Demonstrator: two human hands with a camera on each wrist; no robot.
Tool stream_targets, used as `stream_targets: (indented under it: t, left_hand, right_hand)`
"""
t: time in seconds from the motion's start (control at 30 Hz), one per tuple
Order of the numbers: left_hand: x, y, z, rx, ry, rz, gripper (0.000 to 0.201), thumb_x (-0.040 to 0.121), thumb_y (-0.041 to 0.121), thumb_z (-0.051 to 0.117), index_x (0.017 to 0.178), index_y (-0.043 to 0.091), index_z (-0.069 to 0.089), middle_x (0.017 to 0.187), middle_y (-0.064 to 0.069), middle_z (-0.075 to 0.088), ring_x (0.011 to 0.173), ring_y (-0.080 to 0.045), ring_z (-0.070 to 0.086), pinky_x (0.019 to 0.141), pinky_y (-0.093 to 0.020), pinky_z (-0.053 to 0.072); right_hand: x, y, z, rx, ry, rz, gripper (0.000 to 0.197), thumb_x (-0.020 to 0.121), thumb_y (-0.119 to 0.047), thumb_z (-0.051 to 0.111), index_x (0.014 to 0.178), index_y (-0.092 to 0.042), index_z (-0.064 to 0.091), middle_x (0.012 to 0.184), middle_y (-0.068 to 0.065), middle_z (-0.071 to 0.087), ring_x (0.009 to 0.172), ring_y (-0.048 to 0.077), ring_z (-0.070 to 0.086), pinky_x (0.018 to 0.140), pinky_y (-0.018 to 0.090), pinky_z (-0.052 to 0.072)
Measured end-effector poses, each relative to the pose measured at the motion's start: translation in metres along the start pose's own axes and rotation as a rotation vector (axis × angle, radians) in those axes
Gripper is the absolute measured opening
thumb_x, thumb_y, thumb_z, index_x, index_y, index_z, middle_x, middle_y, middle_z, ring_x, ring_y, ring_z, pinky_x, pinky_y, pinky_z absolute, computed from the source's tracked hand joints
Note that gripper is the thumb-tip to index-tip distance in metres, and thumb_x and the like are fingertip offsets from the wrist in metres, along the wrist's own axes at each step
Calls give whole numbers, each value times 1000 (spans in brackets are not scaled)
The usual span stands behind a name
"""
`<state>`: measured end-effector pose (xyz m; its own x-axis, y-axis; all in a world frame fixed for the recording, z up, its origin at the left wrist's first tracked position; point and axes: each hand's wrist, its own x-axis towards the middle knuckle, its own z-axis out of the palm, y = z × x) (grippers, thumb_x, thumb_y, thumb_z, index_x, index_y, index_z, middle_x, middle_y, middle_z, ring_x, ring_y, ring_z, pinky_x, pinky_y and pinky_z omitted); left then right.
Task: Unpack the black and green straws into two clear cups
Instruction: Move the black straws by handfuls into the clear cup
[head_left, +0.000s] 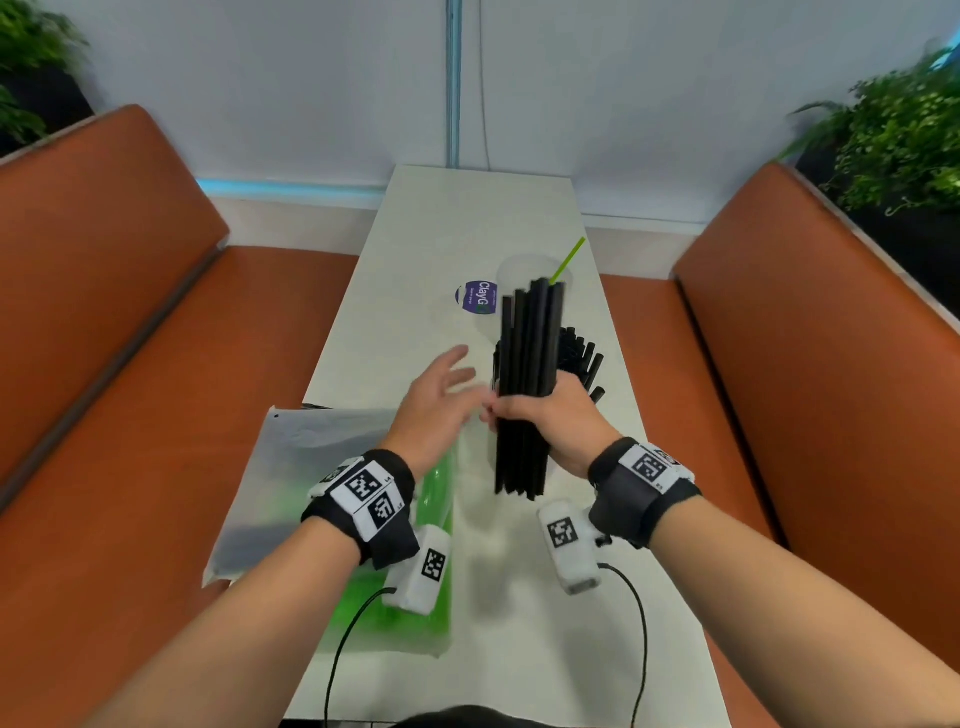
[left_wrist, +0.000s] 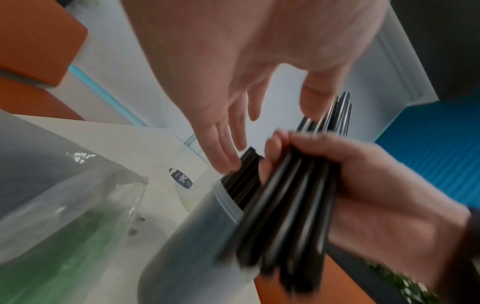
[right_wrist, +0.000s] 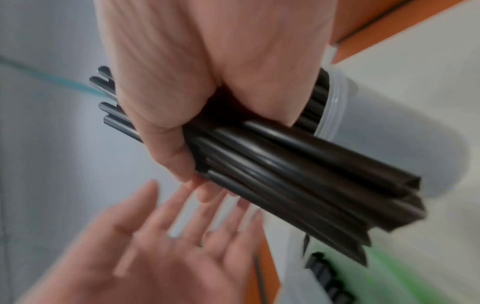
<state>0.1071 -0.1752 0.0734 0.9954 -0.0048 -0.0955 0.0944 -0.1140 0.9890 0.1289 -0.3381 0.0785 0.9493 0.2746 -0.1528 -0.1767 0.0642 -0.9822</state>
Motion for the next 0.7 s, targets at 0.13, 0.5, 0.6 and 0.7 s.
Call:
stream_targets:
  t: [0.13,0.5,0.6,0.7]
  left_hand:
    - [-6,-12,18,130,-178,50,81,70,24,77,139,31,36,110,0,67,97,-12,68,84,-27,56]
    - [-5,-16,17,484,-204,37,31,65,31,63,89,40,46,81,10,58,68,-6,56,54,-18,39]
    - [-5,-18,12,513,-265,53,29,65,33,66,87,42,48,80,10,59,68,-8,56,54,-14,40]
    - [-6,-14,11,321,-200,74,50,66,51,72,112,40,56,92,12,65,82,-5,64,69,-19,50]
  right_hand:
    - [7,-16,12,325,62,-42,22,80,8,69,101,4,62,91,19,66,85,30,66,84,47,57]
    - [6,-39,3,574,89,-13,19,84,1,67,98,-9,59,85,12,65,81,27,67,88,45,53]
    - [6,-53,-8,670,128,-34,10,90,0,60,95,-8,59,81,10,64,76,23,65,90,43,53]
    - [5,-64,-15,709,143,-88,10,91,2,57,92,-7,57,78,9,61,74,21,63,93,42,51]
